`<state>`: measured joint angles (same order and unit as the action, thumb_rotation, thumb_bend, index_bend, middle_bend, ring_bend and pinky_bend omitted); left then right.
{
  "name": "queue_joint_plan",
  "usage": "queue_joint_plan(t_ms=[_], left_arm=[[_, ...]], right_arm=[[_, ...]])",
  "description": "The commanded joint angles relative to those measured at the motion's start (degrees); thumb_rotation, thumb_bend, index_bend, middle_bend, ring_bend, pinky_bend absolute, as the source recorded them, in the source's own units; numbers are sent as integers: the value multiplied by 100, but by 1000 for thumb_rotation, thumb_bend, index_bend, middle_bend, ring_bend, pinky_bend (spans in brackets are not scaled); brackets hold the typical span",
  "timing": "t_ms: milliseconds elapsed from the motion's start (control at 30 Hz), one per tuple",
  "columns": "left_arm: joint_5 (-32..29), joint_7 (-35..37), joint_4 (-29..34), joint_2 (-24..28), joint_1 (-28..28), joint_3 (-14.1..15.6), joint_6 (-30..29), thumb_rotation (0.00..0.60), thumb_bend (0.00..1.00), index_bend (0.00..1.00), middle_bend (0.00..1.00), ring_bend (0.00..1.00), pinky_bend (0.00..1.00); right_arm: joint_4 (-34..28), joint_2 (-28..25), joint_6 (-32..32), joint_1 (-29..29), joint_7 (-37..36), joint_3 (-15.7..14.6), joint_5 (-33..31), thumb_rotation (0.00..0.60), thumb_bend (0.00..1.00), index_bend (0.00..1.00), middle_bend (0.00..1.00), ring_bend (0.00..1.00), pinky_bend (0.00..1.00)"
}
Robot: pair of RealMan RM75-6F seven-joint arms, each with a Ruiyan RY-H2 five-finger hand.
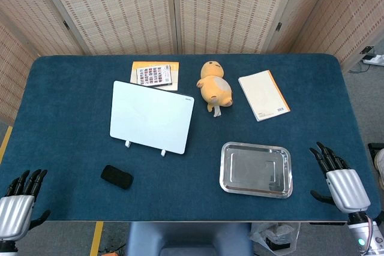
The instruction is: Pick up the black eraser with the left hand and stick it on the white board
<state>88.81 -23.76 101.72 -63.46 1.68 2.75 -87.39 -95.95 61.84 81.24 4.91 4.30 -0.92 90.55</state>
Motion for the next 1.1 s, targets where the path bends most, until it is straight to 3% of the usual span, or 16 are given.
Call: queue_joint_plan(t_ms=[33,300,367,433,467,533,600,733,1000,1100], left_arm=[[4,-5,-1,-3,0,3,2,600,213,0,133,84,180],[306,236,-99,35,-85,68,38,600,215,4,174,104,203],[596,393,-277,-13,-122,51,-112,600,215,45,447,288,300],[916,761,-500,-97,-229,99,-111,600,215,141,893,715,629],[1039,969,-579,-108,-307,129,-50,600,215,188,993,868,789],[1202,1193,-731,-161,-474,114,65,600,215,259,1000,967,937],[1348,1224,-802,-253,-640,86,193,600,215,311,1000,998,994],[1200,1273,-466,-146,-1011,117,937,600,219,328,1000,1000,1000],[-53,932,78,-91,-1801,-243,2551,600,222,336,1000,1000,1000],[-418,730,85,-212,-2043,-413,2850,600,222,299,1000,1000,1000]], right_arm=[[-1,-3,7,-4,-8,-1,1,600,151,0,0,67,215],[4,2,32,-10,-15,-9,33,600,151,0,0,67,215],[7,5,36,-9,-10,-19,61,600,151,0,0,68,215],[10,9,29,-7,1,-20,57,600,151,0,0,68,215],[9,11,20,-2,5,-15,48,600,151,0,0,68,215],[9,13,-19,19,14,-2,20,600,151,0,0,67,215],[9,15,-54,45,9,20,-11,600,151,0,0,67,215],[12,15,-131,88,17,35,-51,600,152,0,0,67,215],[34,-67,92,9,-263,32,47,600,151,0,0,68,215],[72,-94,167,-18,-386,17,109,600,151,0,0,68,216]])
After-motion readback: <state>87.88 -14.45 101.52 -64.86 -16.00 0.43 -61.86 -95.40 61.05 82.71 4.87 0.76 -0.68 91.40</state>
